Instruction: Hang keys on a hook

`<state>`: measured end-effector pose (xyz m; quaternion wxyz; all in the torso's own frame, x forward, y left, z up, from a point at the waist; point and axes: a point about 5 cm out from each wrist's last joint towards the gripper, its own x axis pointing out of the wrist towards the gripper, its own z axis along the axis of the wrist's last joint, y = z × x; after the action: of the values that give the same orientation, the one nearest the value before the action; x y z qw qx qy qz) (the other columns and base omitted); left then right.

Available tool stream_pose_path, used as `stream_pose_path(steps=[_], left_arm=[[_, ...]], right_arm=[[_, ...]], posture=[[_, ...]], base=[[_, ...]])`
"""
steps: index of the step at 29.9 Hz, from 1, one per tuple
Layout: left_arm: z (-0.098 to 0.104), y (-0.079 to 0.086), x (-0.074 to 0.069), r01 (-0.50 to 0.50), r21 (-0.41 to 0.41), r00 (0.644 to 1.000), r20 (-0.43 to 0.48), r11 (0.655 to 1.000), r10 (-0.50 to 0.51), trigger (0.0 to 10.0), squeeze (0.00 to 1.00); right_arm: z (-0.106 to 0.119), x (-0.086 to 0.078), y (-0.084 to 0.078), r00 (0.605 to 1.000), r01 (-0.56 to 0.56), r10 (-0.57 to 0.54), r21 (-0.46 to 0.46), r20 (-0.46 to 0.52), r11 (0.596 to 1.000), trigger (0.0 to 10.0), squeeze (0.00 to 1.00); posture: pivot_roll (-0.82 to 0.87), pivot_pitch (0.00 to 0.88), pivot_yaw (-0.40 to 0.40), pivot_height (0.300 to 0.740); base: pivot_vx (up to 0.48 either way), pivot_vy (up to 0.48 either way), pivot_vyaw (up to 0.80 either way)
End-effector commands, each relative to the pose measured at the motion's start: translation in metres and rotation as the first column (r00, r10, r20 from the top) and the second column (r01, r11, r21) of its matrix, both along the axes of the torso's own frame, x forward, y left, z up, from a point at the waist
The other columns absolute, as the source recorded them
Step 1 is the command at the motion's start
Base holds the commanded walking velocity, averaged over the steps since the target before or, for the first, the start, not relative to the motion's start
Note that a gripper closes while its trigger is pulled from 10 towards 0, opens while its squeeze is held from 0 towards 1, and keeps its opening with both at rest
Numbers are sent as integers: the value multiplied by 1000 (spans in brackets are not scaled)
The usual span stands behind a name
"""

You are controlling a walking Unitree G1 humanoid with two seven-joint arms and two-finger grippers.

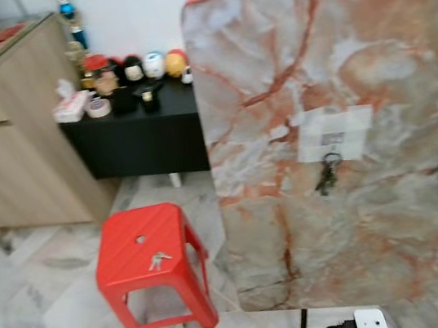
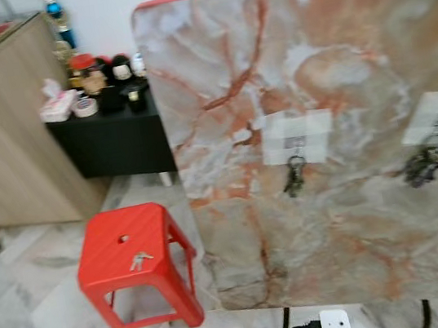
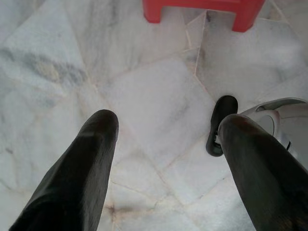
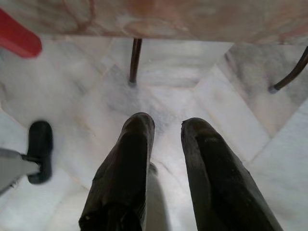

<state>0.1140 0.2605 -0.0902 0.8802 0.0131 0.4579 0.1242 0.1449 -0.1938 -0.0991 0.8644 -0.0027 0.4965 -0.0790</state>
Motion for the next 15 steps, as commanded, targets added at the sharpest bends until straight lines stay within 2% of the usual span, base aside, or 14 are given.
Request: stream_pose_path(steps=[1,3,5,15], left_arm=[[-2,-1,-3,27,0,999,-28,1000,-27,10000,0],[-1,-2,-2,31,-2,999,-21,1000,-31,10000,0],[-2,-2,-2,32,-2,999,-22,1000,-32,10000,0],[-4,-8,-5,4,-29,1000,-18,1000,-4,10000,0]], right_arm=[[-1,-7,-11,1000,27,-27,-4,-13,1000,10000,0],[-1,-14,-25,999,35,-36,-16,-29,999,10000,0],[-1,-15,-27,999,37,-38,-14,-29,999,10000,0],[0,-4,-10,999,31,-31,14,-17,999,10000,0]], posture=[[58,0,20,740],[60,0,16,740],[61,0,12,740],[80,0,-22,740]], base=[[0,0,800],[0,0,800],[0,0,525],[0,0,0]])
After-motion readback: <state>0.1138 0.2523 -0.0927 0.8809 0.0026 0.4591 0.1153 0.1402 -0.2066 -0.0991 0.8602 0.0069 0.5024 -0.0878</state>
